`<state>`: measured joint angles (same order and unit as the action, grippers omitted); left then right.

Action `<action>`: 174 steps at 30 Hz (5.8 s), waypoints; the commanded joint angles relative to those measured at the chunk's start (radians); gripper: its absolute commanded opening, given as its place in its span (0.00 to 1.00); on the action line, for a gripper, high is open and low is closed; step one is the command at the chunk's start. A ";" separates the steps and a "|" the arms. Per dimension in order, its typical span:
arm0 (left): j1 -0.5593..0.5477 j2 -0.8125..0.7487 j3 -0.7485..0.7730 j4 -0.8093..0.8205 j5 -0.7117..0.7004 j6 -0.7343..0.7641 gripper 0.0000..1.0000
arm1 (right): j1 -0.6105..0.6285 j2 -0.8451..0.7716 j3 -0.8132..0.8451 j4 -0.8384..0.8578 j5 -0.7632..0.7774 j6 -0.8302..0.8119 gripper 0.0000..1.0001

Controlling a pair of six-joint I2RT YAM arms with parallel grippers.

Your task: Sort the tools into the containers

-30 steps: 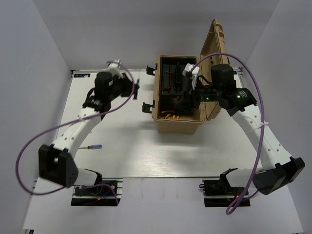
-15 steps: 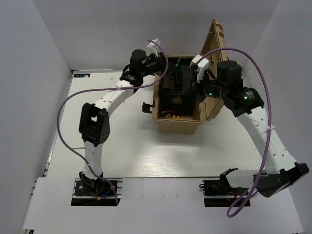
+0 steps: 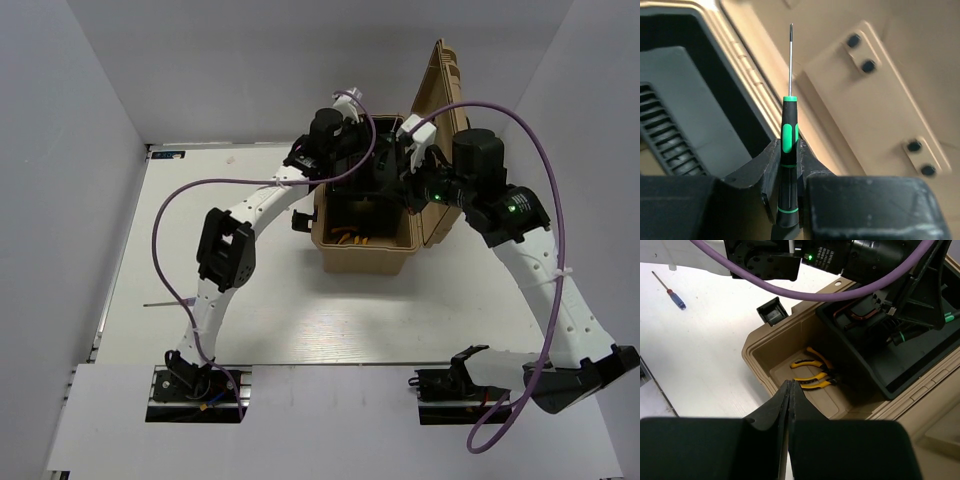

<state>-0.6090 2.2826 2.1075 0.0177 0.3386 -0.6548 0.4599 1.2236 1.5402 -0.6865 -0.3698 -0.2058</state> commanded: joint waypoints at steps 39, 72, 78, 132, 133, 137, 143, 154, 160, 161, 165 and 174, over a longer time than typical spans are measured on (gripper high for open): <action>0.070 -1.195 -1.082 -0.790 -1.050 -0.323 0.84 | -0.006 0.004 -0.124 0.062 -0.149 0.049 0.00; 0.439 -1.077 -1.540 -0.673 -0.949 -0.577 0.61 | 0.039 0.151 -0.218 0.117 -0.202 0.016 0.14; 0.505 -1.003 -1.517 -0.631 -0.929 -0.534 0.59 | 0.037 0.122 -0.249 0.119 -0.204 0.016 0.14; 0.035 -0.051 0.023 0.008 0.146 -0.031 0.00 | 0.028 -0.036 -0.051 0.050 0.315 -0.010 0.00; 0.022 -0.038 0.023 -0.002 0.122 -0.031 0.00 | 0.026 -0.035 -0.054 0.051 0.316 -0.012 0.00; -0.001 -0.028 0.023 -0.087 -0.058 -0.042 0.00 | 0.023 -0.056 -0.072 0.047 0.315 -0.009 0.00; -0.021 0.003 0.066 -0.183 -0.122 -0.023 0.04 | 0.023 -0.072 -0.089 0.045 0.313 -0.007 0.06; -0.031 0.049 0.178 -0.248 -0.110 -0.014 0.55 | 0.013 -0.084 -0.098 0.047 0.270 0.008 0.20; -0.031 -0.024 0.157 -0.282 -0.131 0.036 0.45 | 0.005 -0.095 -0.069 0.024 0.203 0.017 0.20; -0.031 -0.084 0.111 -0.282 -0.141 0.078 0.27 | 0.000 -0.096 -0.062 0.018 0.192 0.019 0.21; -0.031 -0.323 -0.108 -0.292 -0.219 0.208 0.00 | -0.006 -0.101 -0.031 -0.005 0.108 0.016 0.30; -0.009 -0.925 -0.783 -0.248 -0.518 0.357 0.77 | -0.026 -0.047 0.129 0.027 0.230 0.039 0.54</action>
<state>-0.6239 1.4982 1.4113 -0.2298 -0.0158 -0.3729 0.4473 1.1629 1.5608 -0.7124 -0.2310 -0.1883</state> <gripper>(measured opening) 0.737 0.558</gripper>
